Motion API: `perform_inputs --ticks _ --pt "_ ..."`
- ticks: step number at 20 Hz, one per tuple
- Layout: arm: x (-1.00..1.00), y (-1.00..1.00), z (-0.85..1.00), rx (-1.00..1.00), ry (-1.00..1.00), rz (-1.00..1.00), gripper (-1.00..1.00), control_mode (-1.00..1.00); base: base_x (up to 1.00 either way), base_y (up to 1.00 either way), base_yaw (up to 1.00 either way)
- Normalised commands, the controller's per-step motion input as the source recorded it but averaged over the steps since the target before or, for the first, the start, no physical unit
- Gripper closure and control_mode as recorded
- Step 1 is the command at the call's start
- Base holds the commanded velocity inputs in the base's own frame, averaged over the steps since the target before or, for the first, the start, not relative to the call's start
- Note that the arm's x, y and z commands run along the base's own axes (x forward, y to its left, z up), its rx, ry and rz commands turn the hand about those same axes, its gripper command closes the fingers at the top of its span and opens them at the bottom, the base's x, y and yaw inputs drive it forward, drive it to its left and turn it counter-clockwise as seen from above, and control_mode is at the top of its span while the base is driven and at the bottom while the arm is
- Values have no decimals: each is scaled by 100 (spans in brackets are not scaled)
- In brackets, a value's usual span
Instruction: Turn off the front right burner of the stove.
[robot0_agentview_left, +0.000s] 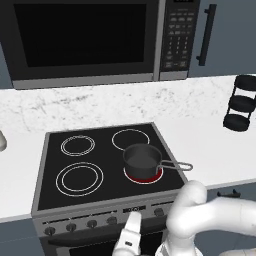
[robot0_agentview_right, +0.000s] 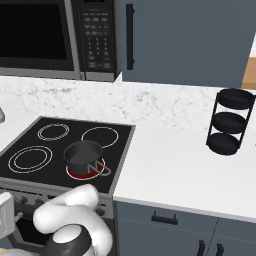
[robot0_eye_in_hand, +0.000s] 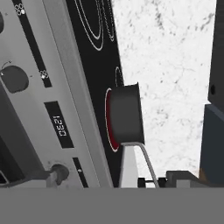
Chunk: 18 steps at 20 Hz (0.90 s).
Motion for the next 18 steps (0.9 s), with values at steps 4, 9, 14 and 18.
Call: perform_inputs --ticks 4,9,14,18 --pt "2 0 -24 0 -9 1 -100 -100 0 0 0" --pt "12 15 -9 0 -7 0 -100 -100 0 0 0" --pt "4 30 -11 0 -2 0 -100 -100 0 0 0" --pt "1 19 -7 0 -4 0 -100 -100 0 0 0"
